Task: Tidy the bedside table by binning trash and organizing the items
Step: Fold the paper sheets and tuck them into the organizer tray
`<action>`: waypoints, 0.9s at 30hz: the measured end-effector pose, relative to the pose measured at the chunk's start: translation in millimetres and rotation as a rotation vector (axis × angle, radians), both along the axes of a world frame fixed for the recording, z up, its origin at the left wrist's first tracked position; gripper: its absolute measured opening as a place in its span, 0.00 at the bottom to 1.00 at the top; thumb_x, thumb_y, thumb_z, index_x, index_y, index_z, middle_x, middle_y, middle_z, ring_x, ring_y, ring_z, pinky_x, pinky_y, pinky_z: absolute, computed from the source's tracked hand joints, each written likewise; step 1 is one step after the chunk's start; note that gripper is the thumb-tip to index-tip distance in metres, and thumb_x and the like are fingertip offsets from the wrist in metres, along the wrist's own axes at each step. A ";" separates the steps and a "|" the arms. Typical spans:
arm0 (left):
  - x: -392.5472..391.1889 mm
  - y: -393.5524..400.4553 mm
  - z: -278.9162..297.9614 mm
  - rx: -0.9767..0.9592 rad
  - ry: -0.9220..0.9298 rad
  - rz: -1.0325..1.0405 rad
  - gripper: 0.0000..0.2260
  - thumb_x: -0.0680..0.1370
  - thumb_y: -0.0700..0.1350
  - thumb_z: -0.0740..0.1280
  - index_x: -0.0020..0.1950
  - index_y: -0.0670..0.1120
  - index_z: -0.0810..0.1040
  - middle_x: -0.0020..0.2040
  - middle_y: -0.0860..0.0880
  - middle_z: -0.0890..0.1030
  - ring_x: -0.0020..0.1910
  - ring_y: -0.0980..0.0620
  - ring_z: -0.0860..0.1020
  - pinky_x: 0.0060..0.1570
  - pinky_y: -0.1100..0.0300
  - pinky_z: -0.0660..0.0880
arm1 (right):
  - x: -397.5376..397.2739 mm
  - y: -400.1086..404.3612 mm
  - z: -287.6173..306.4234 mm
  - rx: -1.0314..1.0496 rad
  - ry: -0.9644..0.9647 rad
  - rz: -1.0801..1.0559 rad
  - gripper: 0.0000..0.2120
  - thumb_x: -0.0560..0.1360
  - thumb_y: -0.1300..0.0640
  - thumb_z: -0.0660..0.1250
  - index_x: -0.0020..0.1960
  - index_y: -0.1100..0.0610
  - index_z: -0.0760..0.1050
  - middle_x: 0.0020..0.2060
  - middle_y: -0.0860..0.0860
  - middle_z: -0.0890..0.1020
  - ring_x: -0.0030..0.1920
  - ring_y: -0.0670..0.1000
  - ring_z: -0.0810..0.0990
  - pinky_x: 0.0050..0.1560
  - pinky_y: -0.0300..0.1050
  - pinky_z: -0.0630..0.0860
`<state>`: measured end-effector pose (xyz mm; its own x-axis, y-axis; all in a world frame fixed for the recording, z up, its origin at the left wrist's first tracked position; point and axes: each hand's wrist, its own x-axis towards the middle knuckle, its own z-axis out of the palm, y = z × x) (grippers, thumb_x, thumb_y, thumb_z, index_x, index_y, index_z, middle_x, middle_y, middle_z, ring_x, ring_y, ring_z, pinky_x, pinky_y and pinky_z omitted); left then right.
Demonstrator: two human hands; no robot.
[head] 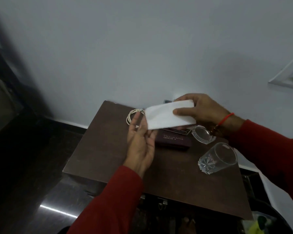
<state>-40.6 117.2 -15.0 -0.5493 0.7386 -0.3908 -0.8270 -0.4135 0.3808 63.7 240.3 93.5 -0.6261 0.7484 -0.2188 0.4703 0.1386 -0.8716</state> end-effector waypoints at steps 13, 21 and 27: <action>4.3 -5.6 -7.8 -0.290 0.114 -0.248 0.12 0.85 0.47 0.64 0.68 0.49 0.74 0.59 0.47 0.85 0.52 0.42 0.86 0.47 0.49 0.82 | -33.9 63.0 -17.0 0.774 -0.445 -0.009 0.23 0.75 0.61 0.67 0.69 0.52 0.69 0.60 0.63 0.75 0.44 0.59 0.80 0.43 0.46 0.80; 3.7 -7.1 -4.9 -0.323 0.155 -0.287 0.14 0.84 0.49 0.64 0.70 0.50 0.74 0.59 0.49 0.85 0.53 0.42 0.86 0.46 0.51 0.83 | -56.9 80.4 -24.0 0.549 -0.389 -0.161 0.23 0.73 0.69 0.63 0.66 0.56 0.71 0.62 0.62 0.74 0.26 0.56 0.84 0.24 0.39 0.80; 2.8 -8.0 -3.8 -0.341 0.181 -0.311 0.15 0.84 0.50 0.64 0.70 0.51 0.75 0.59 0.49 0.86 0.53 0.43 0.87 0.46 0.51 0.83 | -58.1 81.7 -16.3 0.664 -0.379 -0.212 0.22 0.72 0.55 0.62 0.65 0.53 0.73 0.57 0.60 0.80 0.32 0.57 0.85 0.41 0.54 0.84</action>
<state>-37.8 109.3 -18.8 -0.4044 0.7248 -0.5577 -0.7996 0.0158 0.6003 5.6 322.0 77.2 -0.4278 0.8921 0.1457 0.7931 0.4478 -0.4129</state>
